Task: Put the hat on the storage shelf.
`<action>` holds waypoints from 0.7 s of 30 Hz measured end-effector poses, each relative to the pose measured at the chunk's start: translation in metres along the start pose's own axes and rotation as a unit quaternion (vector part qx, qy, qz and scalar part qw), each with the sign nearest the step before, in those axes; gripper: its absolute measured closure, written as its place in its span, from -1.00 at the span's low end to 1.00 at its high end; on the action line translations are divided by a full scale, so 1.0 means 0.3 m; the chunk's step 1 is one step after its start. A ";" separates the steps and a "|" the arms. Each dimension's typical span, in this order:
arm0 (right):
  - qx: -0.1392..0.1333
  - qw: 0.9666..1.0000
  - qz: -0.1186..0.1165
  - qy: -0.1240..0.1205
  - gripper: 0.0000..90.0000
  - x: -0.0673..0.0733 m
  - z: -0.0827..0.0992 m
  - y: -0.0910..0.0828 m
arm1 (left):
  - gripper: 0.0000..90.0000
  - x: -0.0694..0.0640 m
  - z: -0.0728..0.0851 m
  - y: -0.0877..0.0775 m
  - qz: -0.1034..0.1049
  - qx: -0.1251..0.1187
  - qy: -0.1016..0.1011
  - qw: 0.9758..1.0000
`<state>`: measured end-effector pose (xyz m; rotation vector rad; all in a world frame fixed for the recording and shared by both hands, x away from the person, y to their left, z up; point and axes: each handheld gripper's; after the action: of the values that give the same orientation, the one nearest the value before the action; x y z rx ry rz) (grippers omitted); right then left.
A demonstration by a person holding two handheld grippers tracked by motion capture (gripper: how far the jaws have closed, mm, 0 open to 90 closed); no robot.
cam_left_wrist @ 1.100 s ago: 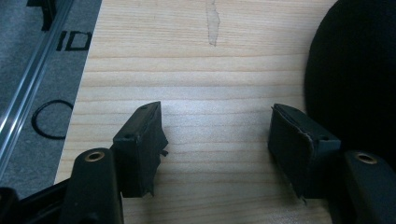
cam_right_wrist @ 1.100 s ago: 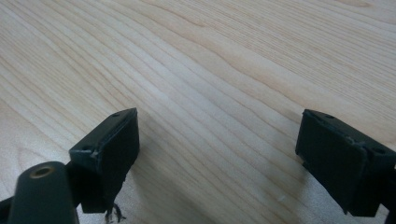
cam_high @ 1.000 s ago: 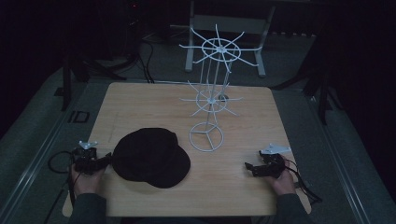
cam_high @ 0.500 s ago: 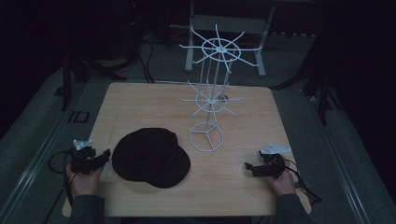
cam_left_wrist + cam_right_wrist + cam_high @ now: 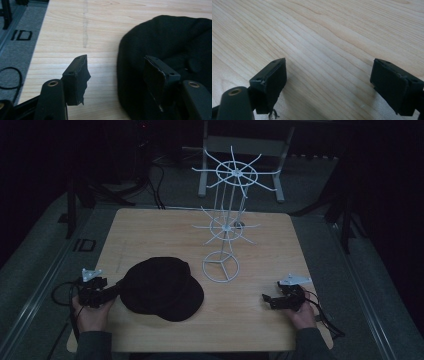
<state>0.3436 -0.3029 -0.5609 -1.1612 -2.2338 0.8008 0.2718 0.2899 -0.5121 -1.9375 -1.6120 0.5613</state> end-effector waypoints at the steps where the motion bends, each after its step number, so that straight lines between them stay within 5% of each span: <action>1: 0.000 1.000 0.000 0.000 -0.70 0.000 0.000 0.000 | -0.17 -0.005 -0.001 -0.002 0.003 0.000 0.002 1.000; 13: 0.000 1.000 0.000 0.000 -0.70 0.000 0.000 0.000 | -0.27 -0.082 0.014 0.007 0.024 0.022 0.031 0.999; 21: 0.000 1.000 0.000 0.001 -0.70 -0.001 0.000 0.000 | -0.34 -0.115 0.046 0.026 0.047 0.037 0.013 0.998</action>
<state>0.3439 -0.3030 -0.5609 -1.1623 -2.2332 0.7994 0.2623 0.2573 -0.5287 -1.9651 -1.4706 0.6214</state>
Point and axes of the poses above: each handheld gripper's, and its own axes: y roughly forward along the jaws, z roughly out of its underside, x roughly to its left, and after that the axes turned 13 degrees about y, right-handed
